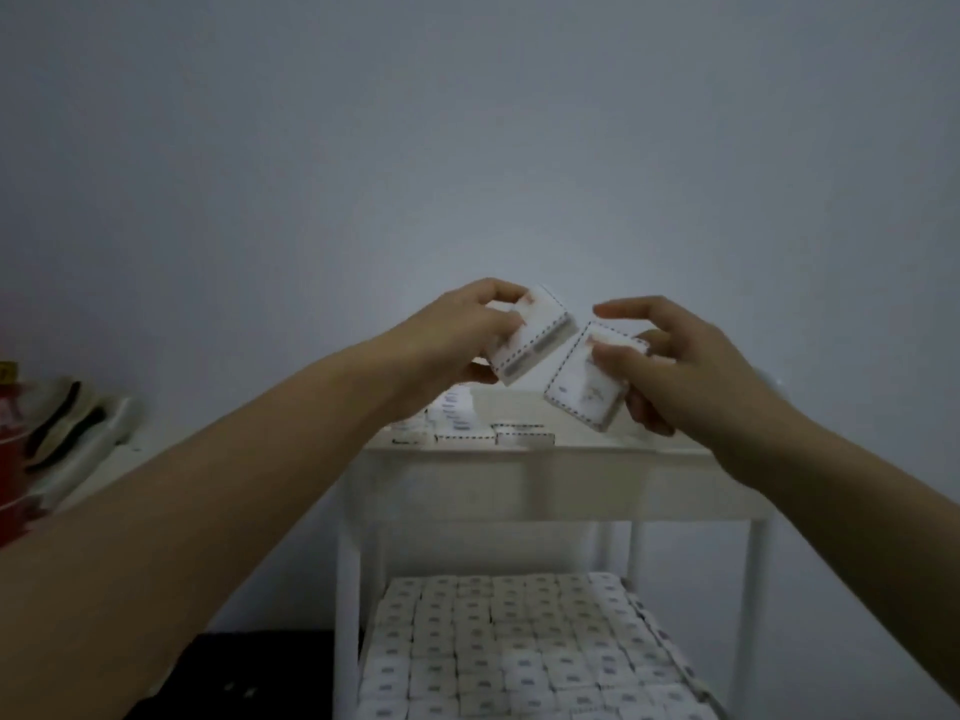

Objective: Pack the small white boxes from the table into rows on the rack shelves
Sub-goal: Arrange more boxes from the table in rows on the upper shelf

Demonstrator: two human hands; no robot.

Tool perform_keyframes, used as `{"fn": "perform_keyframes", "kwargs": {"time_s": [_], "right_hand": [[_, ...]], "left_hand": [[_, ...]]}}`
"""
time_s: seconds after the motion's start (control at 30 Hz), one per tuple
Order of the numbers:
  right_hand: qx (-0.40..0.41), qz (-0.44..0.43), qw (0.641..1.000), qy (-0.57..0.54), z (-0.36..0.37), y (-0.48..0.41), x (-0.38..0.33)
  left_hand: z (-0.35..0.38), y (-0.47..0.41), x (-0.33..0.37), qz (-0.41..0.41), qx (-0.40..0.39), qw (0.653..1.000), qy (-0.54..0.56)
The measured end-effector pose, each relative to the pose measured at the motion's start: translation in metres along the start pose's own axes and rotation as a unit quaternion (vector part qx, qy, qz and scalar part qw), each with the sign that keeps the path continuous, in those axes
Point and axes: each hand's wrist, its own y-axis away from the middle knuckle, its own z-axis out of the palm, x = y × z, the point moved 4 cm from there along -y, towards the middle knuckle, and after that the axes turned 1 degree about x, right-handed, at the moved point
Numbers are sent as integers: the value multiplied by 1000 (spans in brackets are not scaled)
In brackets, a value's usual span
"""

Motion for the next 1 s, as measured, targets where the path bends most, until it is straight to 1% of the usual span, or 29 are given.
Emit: {"fn": "perform_keyframes", "kwargs": {"time_s": [0.1,0.2,0.23,0.3,0.33,0.4,0.5,0.6,0.7,0.77,0.83,1.0], "right_hand": [[-6,-7,1000,3,11,-32,-3],[7,-23,999,35,20,-56,2],[16,-34,997,67,22,-62,5],[39,-51,982,175,24,-72,13],[47,-46,973,221,25,-76,19],[45,-5,967,250,27,-81,35],[20,56,979,194,30,-82,61],[-2,68,986,155,35,-78,77],[-6,94,991,90,36,-77,80],[-25,137,990,24,36,-75,82],[-52,163,985,-20,37,-72,85],[-94,154,984,-12,45,-69,83]], "left_hand": [[12,-22,-4,1,-8,999,-32],[12,-45,-11,16,-5,996,-91],[9,-52,-13,22,4,995,-100],[1,-63,-17,36,19,992,-116],[-2,-68,-19,44,24,990,-134],[-5,-73,-25,57,25,984,-166],[-5,-73,-40,46,6,982,-184],[-2,-71,-55,36,-22,974,-223],[2,-66,-62,51,-60,966,-246],[0,-62,-64,58,-65,964,-251],[-3,-59,-66,52,-66,961,-265],[0,-50,-62,48,-102,949,-295]]}}
